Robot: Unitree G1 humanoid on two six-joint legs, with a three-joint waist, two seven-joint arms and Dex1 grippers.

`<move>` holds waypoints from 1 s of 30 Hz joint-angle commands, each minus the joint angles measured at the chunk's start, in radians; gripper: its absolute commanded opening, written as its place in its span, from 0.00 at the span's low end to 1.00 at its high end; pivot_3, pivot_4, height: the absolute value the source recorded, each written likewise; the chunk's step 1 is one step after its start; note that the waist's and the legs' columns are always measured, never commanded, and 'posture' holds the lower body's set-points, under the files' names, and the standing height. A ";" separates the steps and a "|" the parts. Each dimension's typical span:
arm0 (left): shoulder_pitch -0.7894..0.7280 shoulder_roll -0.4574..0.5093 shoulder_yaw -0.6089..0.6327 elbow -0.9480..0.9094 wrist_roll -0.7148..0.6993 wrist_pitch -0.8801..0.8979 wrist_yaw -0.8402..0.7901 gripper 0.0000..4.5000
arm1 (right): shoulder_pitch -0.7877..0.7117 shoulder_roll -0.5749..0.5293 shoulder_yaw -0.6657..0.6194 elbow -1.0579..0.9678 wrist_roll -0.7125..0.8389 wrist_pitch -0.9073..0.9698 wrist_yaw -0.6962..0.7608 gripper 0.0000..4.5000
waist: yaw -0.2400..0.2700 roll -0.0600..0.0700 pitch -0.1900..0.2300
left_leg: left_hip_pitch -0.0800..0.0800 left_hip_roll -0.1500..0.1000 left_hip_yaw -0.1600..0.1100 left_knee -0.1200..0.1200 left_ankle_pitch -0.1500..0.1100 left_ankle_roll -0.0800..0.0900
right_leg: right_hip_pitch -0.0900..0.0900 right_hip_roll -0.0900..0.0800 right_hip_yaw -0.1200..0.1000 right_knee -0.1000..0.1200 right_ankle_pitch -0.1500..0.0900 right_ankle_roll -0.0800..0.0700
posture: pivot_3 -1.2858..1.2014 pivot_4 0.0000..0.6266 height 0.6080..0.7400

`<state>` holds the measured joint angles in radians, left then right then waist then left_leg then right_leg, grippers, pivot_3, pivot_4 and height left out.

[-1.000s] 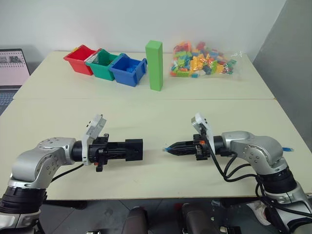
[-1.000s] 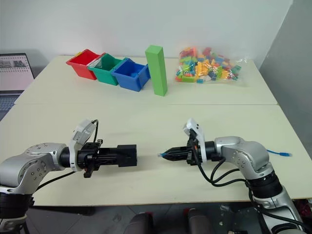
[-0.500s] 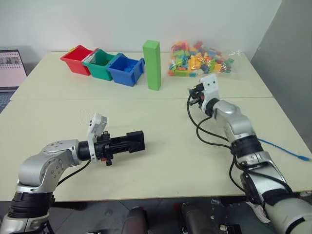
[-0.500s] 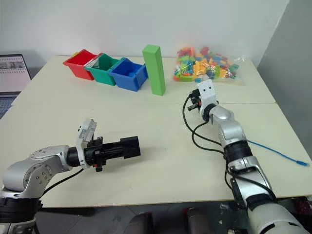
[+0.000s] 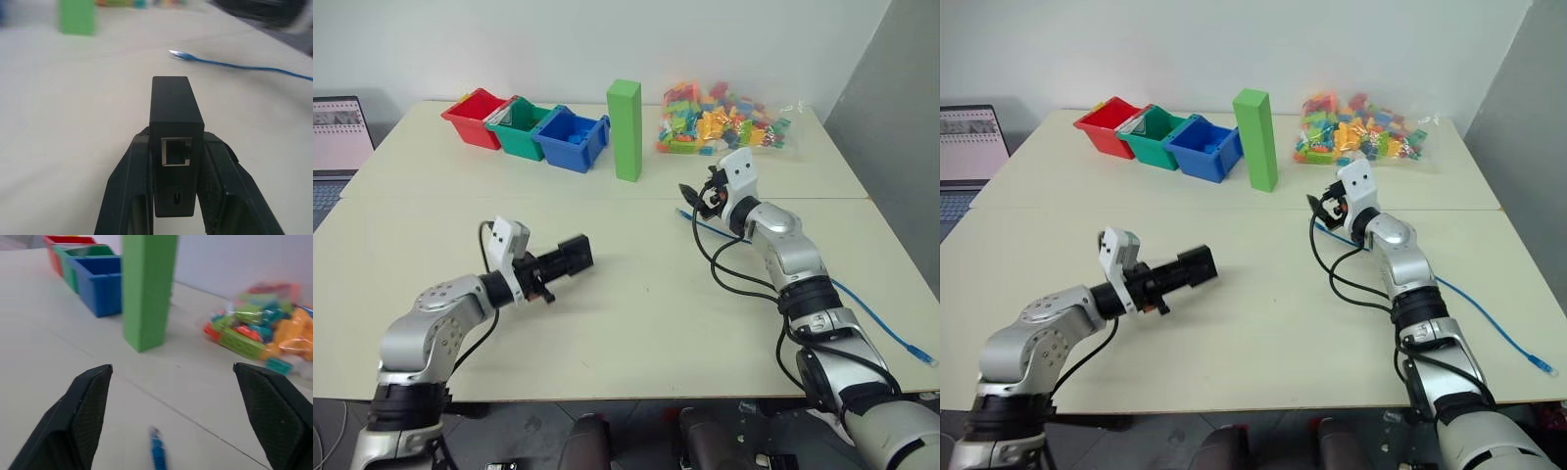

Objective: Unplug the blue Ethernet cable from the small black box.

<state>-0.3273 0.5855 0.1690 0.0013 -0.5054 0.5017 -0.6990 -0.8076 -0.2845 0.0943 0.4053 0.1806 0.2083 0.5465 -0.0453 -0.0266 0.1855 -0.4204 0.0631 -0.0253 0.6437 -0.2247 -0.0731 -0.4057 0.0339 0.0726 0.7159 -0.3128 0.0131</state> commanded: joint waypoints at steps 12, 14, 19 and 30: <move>-0.250 -0.107 0.017 0.619 0.291 -0.549 0.228 0.25 | 0.206 -0.038 0.163 -0.693 0.167 0.498 0.144 1.00 | 0.013 -0.001 -0.001 | -0.001 -0.001 0.000 0.001 0.000 0.000 | 0.000 -0.001 -0.001 -0.001 0.000 0.000 | 0.52 0.24 1.00; -0.245 -0.103 0.019 0.645 0.292 -0.558 0.219 0.37 | 0.213 -0.040 0.165 -0.702 0.164 0.512 0.142 1.00 | 0.013 -0.001 -0.001 | -0.001 -0.001 0.000 0.001 0.000 0.000 | 0.000 -0.001 -0.001 -0.001 0.000 0.000 | 0.52 0.24 1.00; -0.213 -0.092 0.033 0.648 0.275 -0.560 0.201 0.63 | 0.220 -0.042 0.165 -0.714 0.167 0.537 0.128 1.00 | 0.013 -0.001 -0.001 | -0.001 -0.001 -0.001 0.001 0.000 0.000 | 0.000 0.000 -0.002 -0.001 0.000 0.000 | 0.52 0.24 1.00; -0.043 -0.072 0.067 0.376 0.245 -0.423 0.199 1.00 | 0.231 -0.042 0.167 -0.719 0.159 0.539 0.116 1.00 | 0.012 -0.001 -0.001 | -0.001 0.000 -0.001 0.001 0.000 0.000 | 0.000 0.000 -0.001 0.000 0.000 0.000 | 0.52 0.24 1.00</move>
<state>-0.3834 0.4925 0.2081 0.4559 -0.2408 0.0529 -0.5033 -0.5747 -0.3266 0.2753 -0.2711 0.3344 0.7553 0.6691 -0.0335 -0.0279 0.1845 -0.4214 0.0629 -0.0262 0.6446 -0.2247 -0.0732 -0.4056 0.0336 0.0712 0.7155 -0.3126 0.0135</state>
